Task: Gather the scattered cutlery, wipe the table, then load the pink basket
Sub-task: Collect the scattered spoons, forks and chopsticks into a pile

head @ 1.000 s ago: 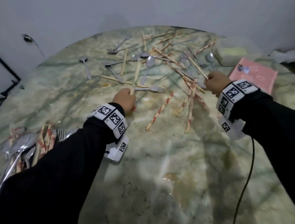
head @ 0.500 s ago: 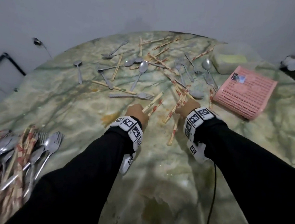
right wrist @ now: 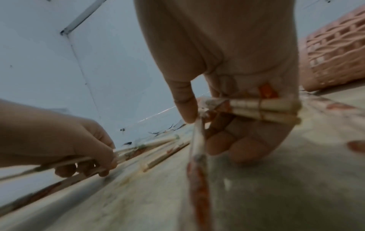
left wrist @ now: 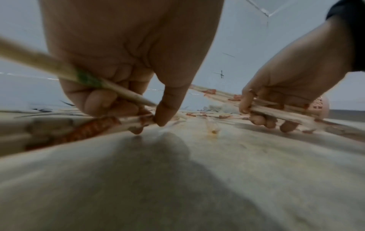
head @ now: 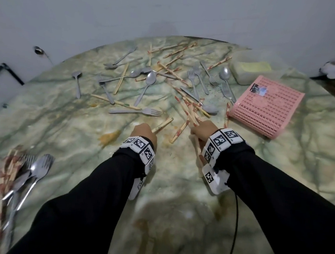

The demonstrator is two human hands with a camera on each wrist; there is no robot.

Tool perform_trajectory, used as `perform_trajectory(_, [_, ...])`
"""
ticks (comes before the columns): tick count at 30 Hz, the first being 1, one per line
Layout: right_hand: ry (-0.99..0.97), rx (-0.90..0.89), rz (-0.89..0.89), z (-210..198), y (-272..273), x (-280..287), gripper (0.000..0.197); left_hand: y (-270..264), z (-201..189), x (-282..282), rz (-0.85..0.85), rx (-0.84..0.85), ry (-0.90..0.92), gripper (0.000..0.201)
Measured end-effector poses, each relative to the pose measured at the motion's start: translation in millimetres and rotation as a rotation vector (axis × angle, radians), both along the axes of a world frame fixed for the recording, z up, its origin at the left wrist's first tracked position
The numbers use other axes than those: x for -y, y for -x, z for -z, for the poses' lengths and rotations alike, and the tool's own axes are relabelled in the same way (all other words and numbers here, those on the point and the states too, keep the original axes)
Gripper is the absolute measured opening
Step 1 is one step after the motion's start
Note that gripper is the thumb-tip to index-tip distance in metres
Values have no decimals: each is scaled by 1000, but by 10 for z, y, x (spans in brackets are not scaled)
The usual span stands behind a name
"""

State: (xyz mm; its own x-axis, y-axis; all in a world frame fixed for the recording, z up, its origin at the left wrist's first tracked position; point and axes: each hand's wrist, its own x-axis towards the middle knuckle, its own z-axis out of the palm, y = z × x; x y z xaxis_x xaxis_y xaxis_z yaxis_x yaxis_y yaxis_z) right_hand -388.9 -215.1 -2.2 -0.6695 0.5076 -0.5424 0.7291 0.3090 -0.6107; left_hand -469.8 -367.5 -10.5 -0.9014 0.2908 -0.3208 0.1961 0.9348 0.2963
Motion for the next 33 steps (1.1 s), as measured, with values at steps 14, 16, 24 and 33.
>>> perform_trajectory(14, [89,-279,197,-257,-68,-298,16,-99,-145,-335,-173,136,-558,35])
perform_trajectory(16, [-43,-223,111,-214,2,-318,13,-148,-80,-465,-138,145,-518,34])
perform_trajectory(24, [-341,-27,-137,119,162,-396,39,-141,51,-767,69,-1,-195,14])
perform_trajectory(33, [-305,-13,-134,141,172,-420,27,-139,76,-803,123,-14,-99,15])
